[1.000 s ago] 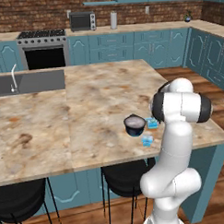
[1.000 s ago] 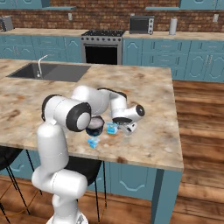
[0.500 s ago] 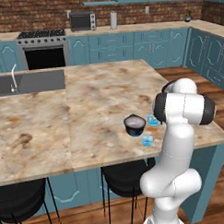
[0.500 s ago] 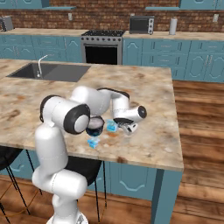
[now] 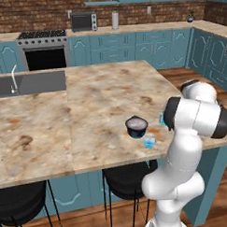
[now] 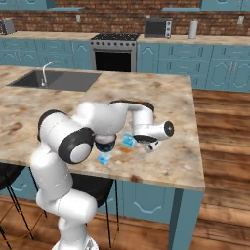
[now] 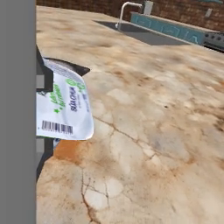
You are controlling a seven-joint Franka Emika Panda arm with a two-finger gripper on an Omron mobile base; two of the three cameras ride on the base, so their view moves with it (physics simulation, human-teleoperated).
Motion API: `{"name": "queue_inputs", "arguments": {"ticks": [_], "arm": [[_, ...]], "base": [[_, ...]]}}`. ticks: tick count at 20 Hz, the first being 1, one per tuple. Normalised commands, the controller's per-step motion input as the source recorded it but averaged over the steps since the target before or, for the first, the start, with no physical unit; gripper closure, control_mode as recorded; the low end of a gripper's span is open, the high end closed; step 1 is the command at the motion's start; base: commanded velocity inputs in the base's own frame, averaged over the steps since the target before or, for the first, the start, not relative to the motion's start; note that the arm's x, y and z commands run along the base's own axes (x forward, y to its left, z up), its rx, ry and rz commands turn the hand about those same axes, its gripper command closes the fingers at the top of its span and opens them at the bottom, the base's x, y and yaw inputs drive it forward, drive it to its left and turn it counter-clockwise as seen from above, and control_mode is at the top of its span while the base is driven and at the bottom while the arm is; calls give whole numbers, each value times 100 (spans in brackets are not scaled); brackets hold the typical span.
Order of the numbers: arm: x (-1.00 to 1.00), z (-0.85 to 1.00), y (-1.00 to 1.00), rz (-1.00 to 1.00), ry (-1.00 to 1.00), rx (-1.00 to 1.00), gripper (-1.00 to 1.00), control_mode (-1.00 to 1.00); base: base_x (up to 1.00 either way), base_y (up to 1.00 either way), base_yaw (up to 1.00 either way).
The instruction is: Stack the yogurt containers by placing the smaller containers on top of the larger containers.
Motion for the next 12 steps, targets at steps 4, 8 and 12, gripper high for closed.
{"name": "queue_inputs", "arguments": {"ticks": [4, 8, 12], "arm": [[-66, 59, -13, -4, -10, 0, 100, -100], [-64, 57, 0, -3, -14, 0, 100, -100], [-50, 55, 0, -3, -15, 0, 100, -100]], "base": [[0, 0, 0], [0, 0, 0], [0, 0, 0]]}}
